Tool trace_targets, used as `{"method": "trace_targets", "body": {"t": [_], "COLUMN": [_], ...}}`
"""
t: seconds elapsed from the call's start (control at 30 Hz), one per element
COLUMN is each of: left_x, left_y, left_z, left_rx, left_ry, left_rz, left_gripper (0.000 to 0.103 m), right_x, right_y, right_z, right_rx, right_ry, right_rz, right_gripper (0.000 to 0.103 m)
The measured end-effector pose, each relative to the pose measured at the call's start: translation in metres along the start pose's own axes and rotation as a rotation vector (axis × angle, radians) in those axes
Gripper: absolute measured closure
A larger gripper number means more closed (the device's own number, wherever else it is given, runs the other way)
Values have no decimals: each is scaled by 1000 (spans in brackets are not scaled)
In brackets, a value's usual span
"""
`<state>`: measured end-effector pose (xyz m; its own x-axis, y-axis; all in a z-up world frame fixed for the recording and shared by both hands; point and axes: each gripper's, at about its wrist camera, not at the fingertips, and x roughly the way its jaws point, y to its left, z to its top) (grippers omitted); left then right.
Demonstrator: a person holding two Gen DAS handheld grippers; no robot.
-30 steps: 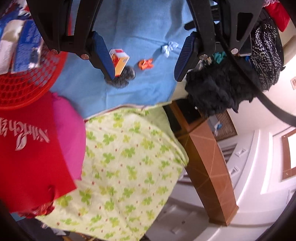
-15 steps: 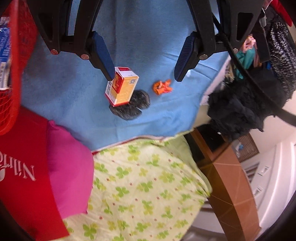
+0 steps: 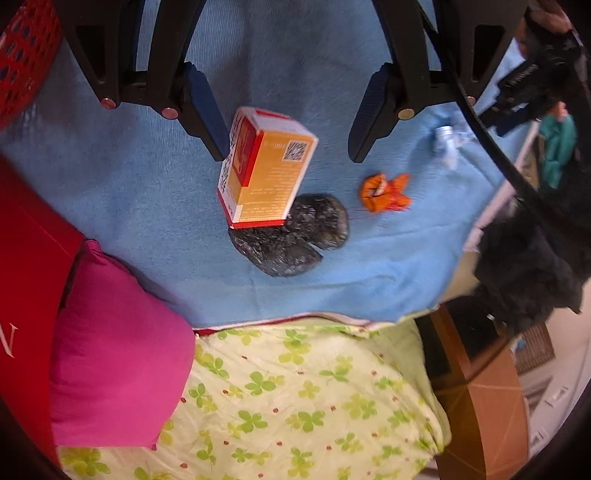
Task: Collect trash
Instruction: 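Move the left tool to the white tissue wrapper while the right tool approaches the orange medicine box, then close the left tool on the tissue wrapper while the right tool grasps the orange medicine box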
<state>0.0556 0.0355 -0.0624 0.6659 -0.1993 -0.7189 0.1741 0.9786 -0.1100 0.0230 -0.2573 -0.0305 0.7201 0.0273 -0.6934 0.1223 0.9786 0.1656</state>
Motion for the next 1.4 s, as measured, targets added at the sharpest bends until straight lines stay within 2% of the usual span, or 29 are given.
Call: {"method": "trace_targets", "body": {"t": [0.1, 0.3, 0.43, 0.53, 0.57, 0.6, 0.63, 0.7, 0.73, 0.83, 1.07, 1.2, 1.4], "left_x": [15, 31, 42, 43, 43, 43, 43, 44, 43, 41, 22, 5, -23], "left_y": [7, 11, 11, 7, 7, 7, 6, 2, 1, 1, -4, -11, -35], "left_z": [5, 11, 11, 11, 11, 10, 9, 7, 7, 7, 13, 17, 19], "left_rx": [-1, 13, 2, 9, 8, 5, 5, 24, 29, 10, 26, 44, 134], "left_ry": [45, 83, 132, 134, 137, 144, 150, 159, 160, 163, 121, 87, 15], "left_rz": [-23, -86, -135, -152, -163, -178, -187, -187, -186, -203, -174, -111, -2], "left_gripper": [39, 39, 39, 41, 48, 53, 61, 68, 74, 77, 79, 79, 79], "right_x": [18, 49, 63, 66, 66, 67, 67, 65, 64, 60, 39, 23, 0], "right_y": [3, 3, -3, -9, -11, -14, -17, -21, -22, -25, -21, -16, -5], "right_z": [4, 10, 11, 10, 10, 10, 10, 10, 10, 9, 7, 7, 4], "right_rx": [-2, -2, 17, 31, 38, 49, 61, 79, 83, 106, 123, 120, 93], "right_ry": [32, 89, 122, 141, 147, 155, 163, 165, 168, 173, 161, 142, 104], "right_rz": [-55, -142, -166, -174, -173, -167, -158, -142, -136, -108, -40, 8, 65], "right_gripper": [32, 32, 32, 34, 39, 47, 49, 53, 53, 53, 53, 53, 53]}}
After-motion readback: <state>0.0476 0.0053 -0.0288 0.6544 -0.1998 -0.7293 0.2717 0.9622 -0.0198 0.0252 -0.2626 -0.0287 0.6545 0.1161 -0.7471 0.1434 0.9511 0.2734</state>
